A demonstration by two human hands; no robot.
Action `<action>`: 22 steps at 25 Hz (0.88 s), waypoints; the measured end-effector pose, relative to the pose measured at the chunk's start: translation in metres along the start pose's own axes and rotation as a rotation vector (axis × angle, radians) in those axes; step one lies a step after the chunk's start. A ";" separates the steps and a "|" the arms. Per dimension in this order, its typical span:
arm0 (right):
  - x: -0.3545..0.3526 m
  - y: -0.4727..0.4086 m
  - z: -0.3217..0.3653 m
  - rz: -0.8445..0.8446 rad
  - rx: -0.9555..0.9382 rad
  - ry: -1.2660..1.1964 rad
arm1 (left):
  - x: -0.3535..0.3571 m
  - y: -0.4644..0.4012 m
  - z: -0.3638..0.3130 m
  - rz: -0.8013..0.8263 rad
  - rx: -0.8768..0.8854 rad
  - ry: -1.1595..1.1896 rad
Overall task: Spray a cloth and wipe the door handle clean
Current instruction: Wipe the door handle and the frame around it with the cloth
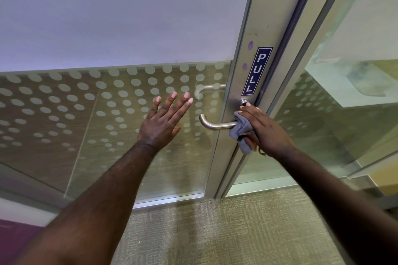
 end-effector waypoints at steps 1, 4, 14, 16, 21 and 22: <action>0.004 0.002 0.003 -0.022 0.070 -0.036 | -0.001 0.000 0.000 -0.004 -0.003 0.001; 0.013 0.010 0.021 -0.167 0.313 -0.135 | -0.001 0.000 -0.002 -0.012 -0.006 0.007; 0.039 -0.034 0.120 -0.231 0.577 -0.016 | 0.003 0.001 -0.003 -0.014 -0.017 0.060; 0.037 -0.038 0.122 -0.265 0.572 0.036 | 0.005 0.001 -0.003 -0.004 -0.012 0.070; 0.040 -0.025 0.113 -0.226 0.209 0.183 | 0.007 0.001 -0.001 0.015 -0.012 0.073; 0.037 -0.020 0.105 -0.219 0.130 0.181 | 0.007 0.001 -0.001 0.017 -0.013 0.074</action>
Point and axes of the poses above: each hand's wrist, its own y-axis away from the middle knuckle, its own x-axis out of the palm, z = x × y, the point moved 9 cm from there along -y, towards the middle knuckle, and after that the axes turned 3 degrees about -z, right-handed, at the moved point
